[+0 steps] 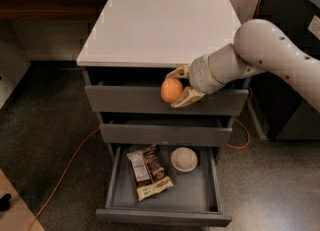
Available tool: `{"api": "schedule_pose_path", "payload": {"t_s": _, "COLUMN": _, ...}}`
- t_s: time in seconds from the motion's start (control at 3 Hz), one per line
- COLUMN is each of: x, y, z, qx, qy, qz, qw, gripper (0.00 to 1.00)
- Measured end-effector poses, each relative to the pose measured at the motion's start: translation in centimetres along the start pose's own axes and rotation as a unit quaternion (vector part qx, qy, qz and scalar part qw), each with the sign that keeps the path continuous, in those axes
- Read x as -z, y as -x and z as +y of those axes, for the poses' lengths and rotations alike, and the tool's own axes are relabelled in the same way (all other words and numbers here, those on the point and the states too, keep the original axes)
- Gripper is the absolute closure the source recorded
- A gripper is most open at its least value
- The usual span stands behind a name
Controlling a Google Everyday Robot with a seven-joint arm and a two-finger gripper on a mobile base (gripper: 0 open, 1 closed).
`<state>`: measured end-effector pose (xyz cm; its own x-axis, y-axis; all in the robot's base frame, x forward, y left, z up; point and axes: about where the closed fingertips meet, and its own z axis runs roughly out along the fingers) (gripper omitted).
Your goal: Pick orange from bottom drawer and place on counter
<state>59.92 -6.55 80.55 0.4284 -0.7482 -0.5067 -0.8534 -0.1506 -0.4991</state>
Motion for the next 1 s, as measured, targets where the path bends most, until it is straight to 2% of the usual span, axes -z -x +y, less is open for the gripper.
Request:
{"api": "schedule_pose_path", "payload": {"t_s": 0.33, "x": 2.1, "y": 2.3, "z": -3.3, "qx": 0.031, "qy": -0.003, "qz": -0.005, "qw": 0.9995, "gripper": 1.00}}
{"api": "schedule_pose_path", "payload": {"t_s": 0.67, "x": 4.2, "y": 3.5, "z": -7.6, "qx": 0.044, "qy": -0.010, "qz": -0.003, "qw": 0.9990, "gripper": 1.00}}
{"api": "schedule_pose_path", "payload": {"t_s": 1.0, "x": 4.5, "y": 3.4, "z": -8.3, "qx": 0.041, "qy": -0.014, "qz": -0.003, "qw": 0.9991, "gripper": 1.00}}
